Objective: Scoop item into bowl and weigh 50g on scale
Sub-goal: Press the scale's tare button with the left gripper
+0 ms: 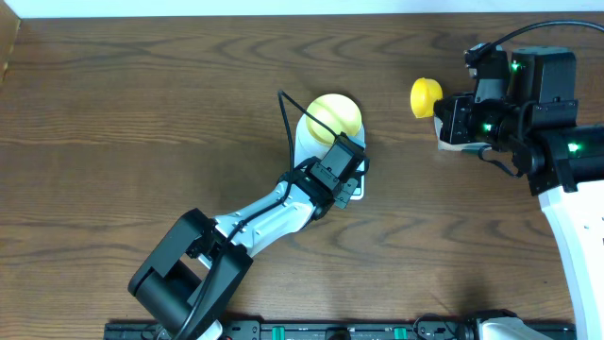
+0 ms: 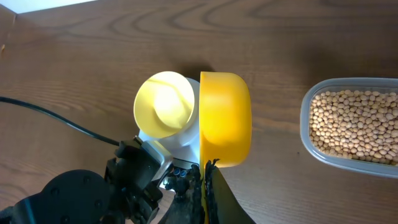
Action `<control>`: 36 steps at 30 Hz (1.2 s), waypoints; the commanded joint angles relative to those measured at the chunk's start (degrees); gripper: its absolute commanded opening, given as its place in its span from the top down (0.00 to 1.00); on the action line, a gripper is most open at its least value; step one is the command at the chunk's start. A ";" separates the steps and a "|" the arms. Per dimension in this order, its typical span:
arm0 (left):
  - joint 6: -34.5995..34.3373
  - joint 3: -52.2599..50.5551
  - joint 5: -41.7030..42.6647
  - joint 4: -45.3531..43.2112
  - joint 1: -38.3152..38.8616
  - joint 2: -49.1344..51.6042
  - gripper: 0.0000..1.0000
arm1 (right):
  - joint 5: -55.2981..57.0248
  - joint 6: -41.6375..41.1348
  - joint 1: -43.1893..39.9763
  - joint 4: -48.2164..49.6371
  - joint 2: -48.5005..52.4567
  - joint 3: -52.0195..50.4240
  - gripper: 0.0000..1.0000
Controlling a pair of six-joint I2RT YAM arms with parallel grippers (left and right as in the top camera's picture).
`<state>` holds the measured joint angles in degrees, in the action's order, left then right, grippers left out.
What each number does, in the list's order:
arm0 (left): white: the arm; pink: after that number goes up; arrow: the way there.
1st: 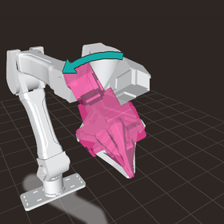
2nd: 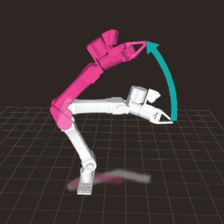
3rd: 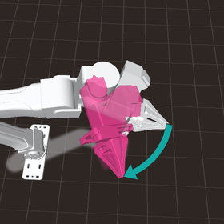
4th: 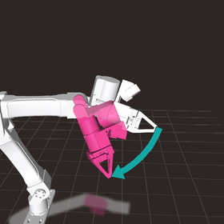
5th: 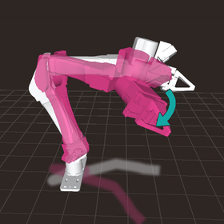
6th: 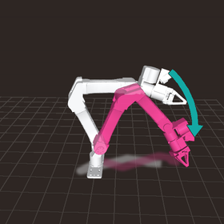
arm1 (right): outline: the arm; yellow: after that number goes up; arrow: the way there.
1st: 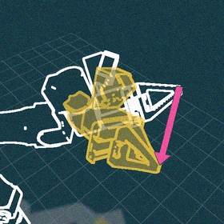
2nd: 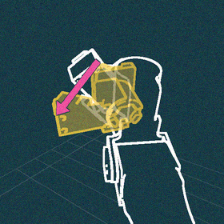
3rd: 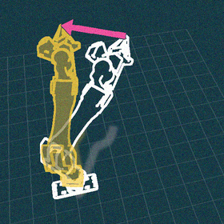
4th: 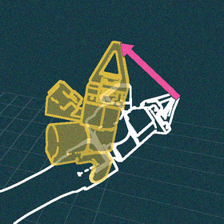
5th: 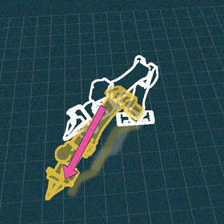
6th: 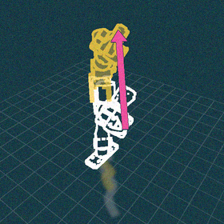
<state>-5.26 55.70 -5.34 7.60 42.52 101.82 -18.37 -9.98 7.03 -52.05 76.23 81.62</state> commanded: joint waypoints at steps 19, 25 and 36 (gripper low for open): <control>0.74 -0.52 -1.18 1.07 -0.13 0.96 0.92 | 0.24 0.85 -0.20 -0.04 -0.24 1.20 0.99; 0.72 -0.52 -1.18 0.87 -0.11 2.08 0.92 | 0.24 0.85 -0.20 -0.02 -0.24 1.20 0.99; 0.72 -0.52 -1.11 0.66 -0.11 3.13 0.92 | 0.24 0.85 -0.20 0.11 -0.24 1.20 0.99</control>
<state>-5.28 55.70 -5.52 7.66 42.54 103.20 -18.37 -9.98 7.03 -52.03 76.23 81.62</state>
